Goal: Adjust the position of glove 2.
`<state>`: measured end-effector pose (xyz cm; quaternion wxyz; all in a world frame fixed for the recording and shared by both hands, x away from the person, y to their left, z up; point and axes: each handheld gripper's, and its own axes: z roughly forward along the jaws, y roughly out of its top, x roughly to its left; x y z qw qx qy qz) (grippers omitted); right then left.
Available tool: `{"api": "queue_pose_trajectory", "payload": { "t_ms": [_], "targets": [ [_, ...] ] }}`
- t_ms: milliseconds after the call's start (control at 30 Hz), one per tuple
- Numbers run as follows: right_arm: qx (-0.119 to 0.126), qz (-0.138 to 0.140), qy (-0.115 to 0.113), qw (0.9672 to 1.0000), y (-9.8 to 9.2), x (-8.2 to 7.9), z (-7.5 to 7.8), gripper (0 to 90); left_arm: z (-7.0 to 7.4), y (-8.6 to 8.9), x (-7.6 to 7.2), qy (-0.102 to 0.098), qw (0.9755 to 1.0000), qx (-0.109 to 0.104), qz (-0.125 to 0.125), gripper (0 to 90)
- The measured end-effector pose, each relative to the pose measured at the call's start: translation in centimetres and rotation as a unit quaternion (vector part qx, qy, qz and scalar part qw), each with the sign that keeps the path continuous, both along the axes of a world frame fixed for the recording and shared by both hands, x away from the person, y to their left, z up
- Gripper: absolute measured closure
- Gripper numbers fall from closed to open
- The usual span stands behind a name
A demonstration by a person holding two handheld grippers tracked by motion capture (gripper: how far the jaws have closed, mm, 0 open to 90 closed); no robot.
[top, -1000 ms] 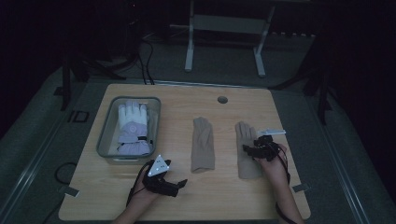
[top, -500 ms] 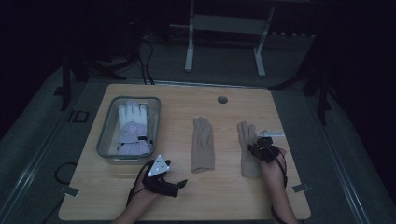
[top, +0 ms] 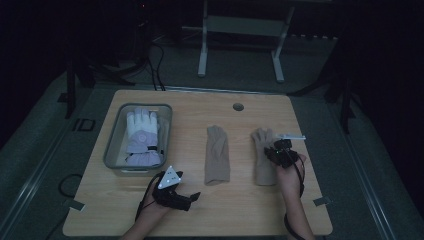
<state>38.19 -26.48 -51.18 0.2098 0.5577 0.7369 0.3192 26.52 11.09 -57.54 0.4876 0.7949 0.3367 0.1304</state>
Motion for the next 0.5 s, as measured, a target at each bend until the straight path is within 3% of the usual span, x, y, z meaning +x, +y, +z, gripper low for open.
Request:
{"api": "queue_pose_trajectory", "payload": {
  "t_ms": [200, 500],
  "targets": [
    [0.015, -0.010, -0.012, 0.9998, 1.0, -0.2, 2.2, 78.8, 0.0, 0.0, 0.0, 0.003, 1.0000, 0.001, 0.000, 2.0],
    [0.031, 0.009, -0.041, 0.9987, 3.8, -0.4, 5.2, 78.8, 0.0, 0.0, 0.0, 0.001, 1.0000, 0.002, 0.000, 2.0]
  ]
}}
